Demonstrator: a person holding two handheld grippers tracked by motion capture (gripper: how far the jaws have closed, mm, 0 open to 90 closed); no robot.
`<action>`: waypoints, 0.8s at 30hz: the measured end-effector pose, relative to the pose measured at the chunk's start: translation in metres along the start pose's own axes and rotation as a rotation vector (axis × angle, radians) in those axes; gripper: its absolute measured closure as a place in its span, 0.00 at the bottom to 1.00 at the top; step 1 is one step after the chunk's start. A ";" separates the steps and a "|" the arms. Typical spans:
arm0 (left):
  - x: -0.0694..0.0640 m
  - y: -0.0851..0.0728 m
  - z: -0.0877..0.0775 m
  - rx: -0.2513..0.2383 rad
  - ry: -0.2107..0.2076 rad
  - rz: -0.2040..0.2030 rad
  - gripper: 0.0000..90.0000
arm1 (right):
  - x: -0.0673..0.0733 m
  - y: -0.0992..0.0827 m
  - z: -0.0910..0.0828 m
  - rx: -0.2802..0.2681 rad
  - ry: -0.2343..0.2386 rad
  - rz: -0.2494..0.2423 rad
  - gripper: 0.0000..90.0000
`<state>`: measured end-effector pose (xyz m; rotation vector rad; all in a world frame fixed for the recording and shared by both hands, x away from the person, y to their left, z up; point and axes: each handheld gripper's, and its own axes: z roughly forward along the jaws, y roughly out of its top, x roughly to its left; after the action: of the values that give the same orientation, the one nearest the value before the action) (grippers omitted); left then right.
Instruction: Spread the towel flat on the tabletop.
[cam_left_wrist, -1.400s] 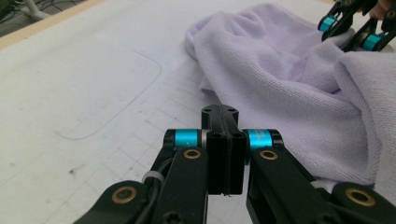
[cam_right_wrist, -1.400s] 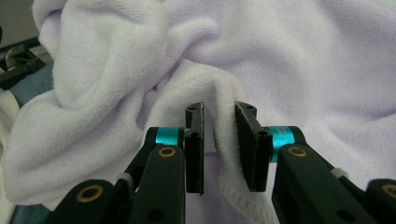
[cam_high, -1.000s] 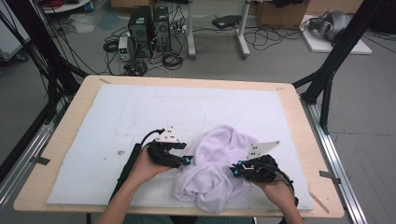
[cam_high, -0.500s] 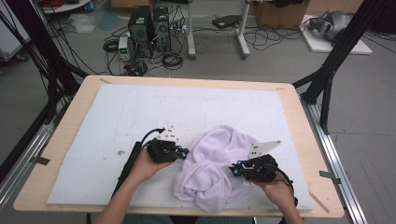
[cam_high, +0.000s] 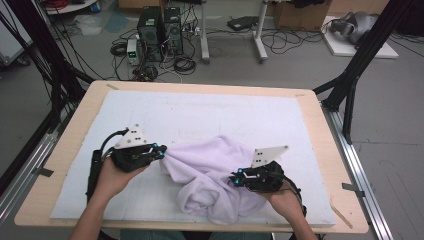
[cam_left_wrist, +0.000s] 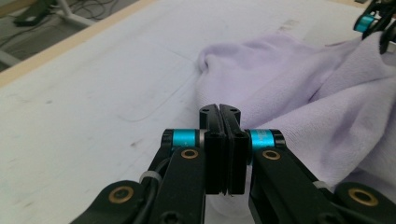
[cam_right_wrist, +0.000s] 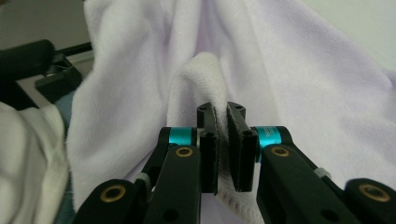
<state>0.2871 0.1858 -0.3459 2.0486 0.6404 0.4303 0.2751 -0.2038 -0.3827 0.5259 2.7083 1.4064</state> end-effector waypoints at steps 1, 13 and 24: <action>0.000 0.000 0.000 0.000 0.000 0.000 0.98 | 0.000 0.000 0.000 0.000 0.000 0.000 0.94; 0.004 -0.029 0.004 0.054 -0.063 -0.070 0.63 | 0.005 0.011 -0.010 -0.056 0.036 0.020 0.71; 0.022 -0.021 0.033 0.041 -0.053 -0.110 0.61 | -0.048 -0.006 0.001 0.067 -0.193 0.100 0.62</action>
<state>0.3166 0.1858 -0.3803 2.0451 0.7307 0.3001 0.3186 -0.2206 -0.3935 0.7685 2.6146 1.2175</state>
